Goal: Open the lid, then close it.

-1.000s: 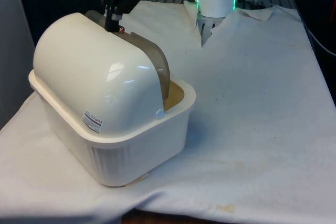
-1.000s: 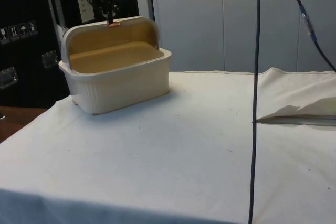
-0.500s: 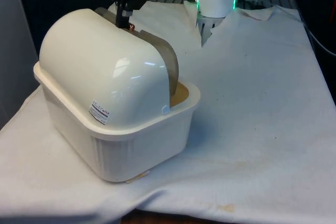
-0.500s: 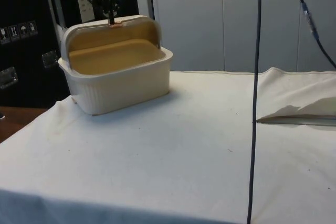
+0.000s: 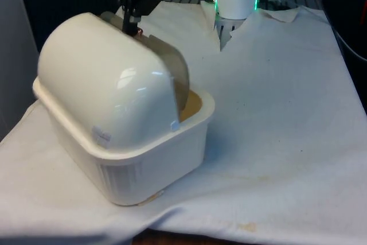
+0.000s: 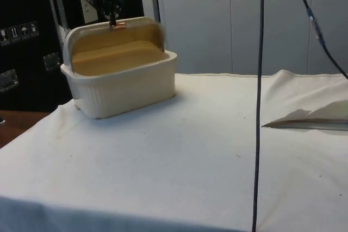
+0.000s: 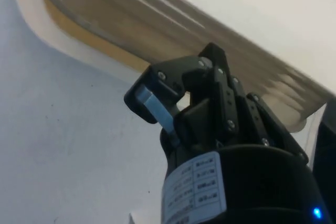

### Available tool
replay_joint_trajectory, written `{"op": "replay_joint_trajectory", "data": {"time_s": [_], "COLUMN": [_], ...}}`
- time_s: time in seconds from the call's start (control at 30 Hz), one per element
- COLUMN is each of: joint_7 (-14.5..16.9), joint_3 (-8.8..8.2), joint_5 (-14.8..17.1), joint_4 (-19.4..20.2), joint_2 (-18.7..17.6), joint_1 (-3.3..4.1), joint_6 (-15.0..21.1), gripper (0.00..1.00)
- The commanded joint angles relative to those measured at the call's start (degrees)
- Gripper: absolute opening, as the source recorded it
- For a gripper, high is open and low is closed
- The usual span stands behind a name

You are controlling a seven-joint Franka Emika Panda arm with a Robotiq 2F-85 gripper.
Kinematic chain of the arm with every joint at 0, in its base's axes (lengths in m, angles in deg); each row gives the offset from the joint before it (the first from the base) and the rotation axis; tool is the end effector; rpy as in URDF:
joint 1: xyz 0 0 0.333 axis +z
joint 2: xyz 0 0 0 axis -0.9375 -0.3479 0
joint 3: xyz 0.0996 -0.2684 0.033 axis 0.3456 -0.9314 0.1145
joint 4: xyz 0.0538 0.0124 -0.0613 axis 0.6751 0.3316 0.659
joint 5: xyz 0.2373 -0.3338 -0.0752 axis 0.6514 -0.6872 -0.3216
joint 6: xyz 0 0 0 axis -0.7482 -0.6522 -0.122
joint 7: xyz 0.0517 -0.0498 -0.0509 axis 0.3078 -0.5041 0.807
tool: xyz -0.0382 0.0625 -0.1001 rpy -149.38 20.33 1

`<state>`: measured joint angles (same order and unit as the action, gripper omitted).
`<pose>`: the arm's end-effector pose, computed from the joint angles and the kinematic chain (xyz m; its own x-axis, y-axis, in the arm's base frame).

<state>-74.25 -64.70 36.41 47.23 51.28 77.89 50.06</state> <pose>0.7239 -0.1423 0.3660 0.7144 -0.6387 0.2859 -0.6807 -0.7289 0.0726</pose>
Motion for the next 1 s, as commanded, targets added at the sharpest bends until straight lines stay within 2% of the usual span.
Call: {"op": "replay_joint_trajectory", "data": {"time_s": [0.0,0.03,0.1,0.2,0.33,0.37,0.63,0.67,0.7,0.8,0.93,0.97], "joint_7": [0.29,0.11,0.23,-0.4,-1.15,-0.97,-2.18,-1.95,-2.23,-2.52,-2.75,-2.69], "joint_3": [0.74,0.06,0.46,0.4,0.74,0.4,1.32,0.97,1.38,2.01,2.75,2.58], "joint_5": [1.26,0.52,1.2,1.09,1.2,0.63,1.15,0.63,1.15,1.15,1.2,0.74], "joint_4": [-0.57,-0.34,-1.6,-1.95,-1.2,-1.66,0.46,-0.57,0.8,2.46,4.07,3.21], "joint_2": [-0.63,-0.4,-1.09,-1.26,-0.92,-1.09,-0.11,-0.46,0.11,1.15,1.95,1.38], "joint_1": [-0.34,0.0,-0.11,0.17,0.57,0.52,1.6,1.43,1.72,1.89,2.01,1.83], "joint_6": [-0.8,-0.34,-1.49,-1.78,-1.83,-2.01,-3.55,-4.53,-3.84,-4.53,-4.81,-5.27], "gripper": [0.0,0.0,0.0,0.0,0.0,0.0,0.0,0.0,0.0,0.0,0.0,0.0]}}
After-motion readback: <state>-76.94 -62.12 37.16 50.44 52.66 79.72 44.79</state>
